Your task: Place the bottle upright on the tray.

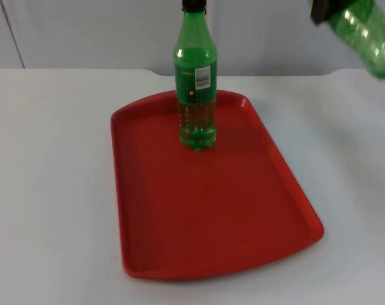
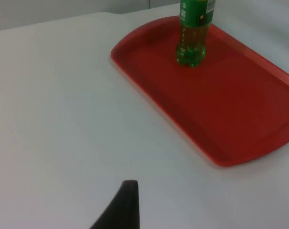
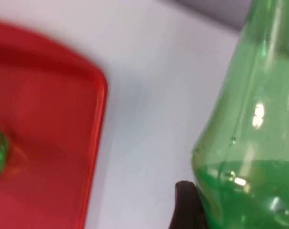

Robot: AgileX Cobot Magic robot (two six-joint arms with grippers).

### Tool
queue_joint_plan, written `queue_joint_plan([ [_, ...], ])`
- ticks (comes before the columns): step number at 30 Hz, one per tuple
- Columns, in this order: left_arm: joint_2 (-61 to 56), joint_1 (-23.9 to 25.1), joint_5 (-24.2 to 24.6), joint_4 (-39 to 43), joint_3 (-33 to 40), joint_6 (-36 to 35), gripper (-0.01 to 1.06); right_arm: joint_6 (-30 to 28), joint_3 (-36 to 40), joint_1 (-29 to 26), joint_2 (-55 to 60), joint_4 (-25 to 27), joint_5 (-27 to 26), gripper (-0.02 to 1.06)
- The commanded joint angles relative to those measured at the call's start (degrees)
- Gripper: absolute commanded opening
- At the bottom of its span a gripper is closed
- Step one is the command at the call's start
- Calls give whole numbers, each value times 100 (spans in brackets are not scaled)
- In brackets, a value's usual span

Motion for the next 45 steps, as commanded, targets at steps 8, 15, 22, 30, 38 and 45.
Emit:
queue_joint_plan([
  [8, -25, -34, 6, -54, 28, 0, 105, -93, 292, 34, -1451, -32, 41, 0],
  [15, -25, -34, 6, -54, 28, 0, 105, -198, 1883, 34, -2986, -4, 41, 0],
  [22, -25, -34, 6, -54, 28, 0, 105, -154, 4103, 34, -4700, 175, -1092, 0],
  [30, -25, -34, 6, -65, 28, 0, 105, -937, 6828, 34, -6399, 1415, -2806, 0],
  [38, -25, -34, 6, -65, 28, 0, 105, -3656, 8446, 34, -6963, 3850, -3956, 0],
  [45, -25, -34, 6, -77, 28, 0, 105, -7164, 9253, 34, -6981, 6883, -4181, 0],
])
